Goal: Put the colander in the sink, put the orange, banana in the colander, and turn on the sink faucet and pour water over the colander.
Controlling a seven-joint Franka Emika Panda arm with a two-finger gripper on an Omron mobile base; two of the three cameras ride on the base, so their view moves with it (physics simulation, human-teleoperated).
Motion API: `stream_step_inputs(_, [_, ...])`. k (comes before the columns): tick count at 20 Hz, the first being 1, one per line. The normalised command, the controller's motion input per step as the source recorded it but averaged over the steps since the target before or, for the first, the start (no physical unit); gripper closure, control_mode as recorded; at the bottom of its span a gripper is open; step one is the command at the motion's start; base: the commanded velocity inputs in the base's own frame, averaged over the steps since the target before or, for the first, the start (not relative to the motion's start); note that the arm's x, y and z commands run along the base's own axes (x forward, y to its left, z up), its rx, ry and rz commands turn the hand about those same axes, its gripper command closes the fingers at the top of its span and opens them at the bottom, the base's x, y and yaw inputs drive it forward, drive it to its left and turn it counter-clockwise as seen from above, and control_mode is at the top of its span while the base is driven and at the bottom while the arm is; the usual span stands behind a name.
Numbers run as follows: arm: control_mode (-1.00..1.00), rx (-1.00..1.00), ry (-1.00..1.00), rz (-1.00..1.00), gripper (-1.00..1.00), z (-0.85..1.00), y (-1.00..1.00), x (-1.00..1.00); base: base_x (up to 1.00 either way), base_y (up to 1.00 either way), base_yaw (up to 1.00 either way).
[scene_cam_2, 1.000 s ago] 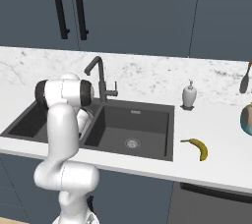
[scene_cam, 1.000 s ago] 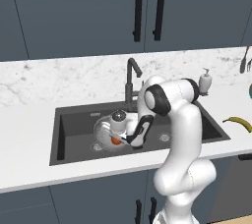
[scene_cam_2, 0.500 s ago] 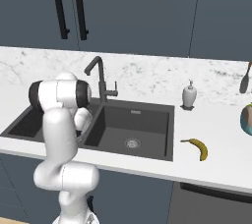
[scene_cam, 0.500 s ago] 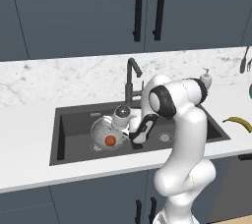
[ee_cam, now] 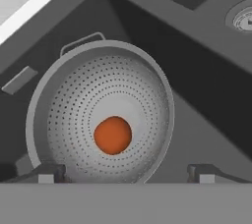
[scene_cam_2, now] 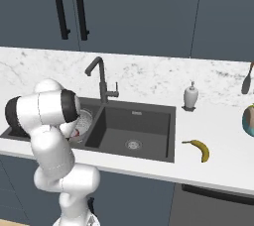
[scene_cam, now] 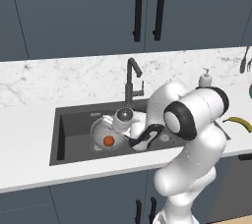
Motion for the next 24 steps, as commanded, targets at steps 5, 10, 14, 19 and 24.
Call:
stream_step_inputs(5, [-1.00,-0.18,0.10,0.00,-1.00,1.00,0.16,-0.47,0.00,0.00,0.00])
stream_step_inputs(10, [-1.00,-0.18,0.25,0.00,-1.00,1.00,0.13,-0.01,0.00,0.00,0.00])
stream_step_inputs(14, [-1.00,-0.18,0.21,0.00,-1.00,1.00,0.14,-0.03,0.00,0.00,0.00])
stream_step_inputs(19, [-1.00,-0.14,0.04,-0.03,-1.00,1.00,0.00,-0.62,0.00,0.00,0.00])
stream_step_inputs(24, [-1.00,-0.14,0.00,-0.07,-1.00,0.89,-0.29,-0.83,0.00,0.00,0.00])
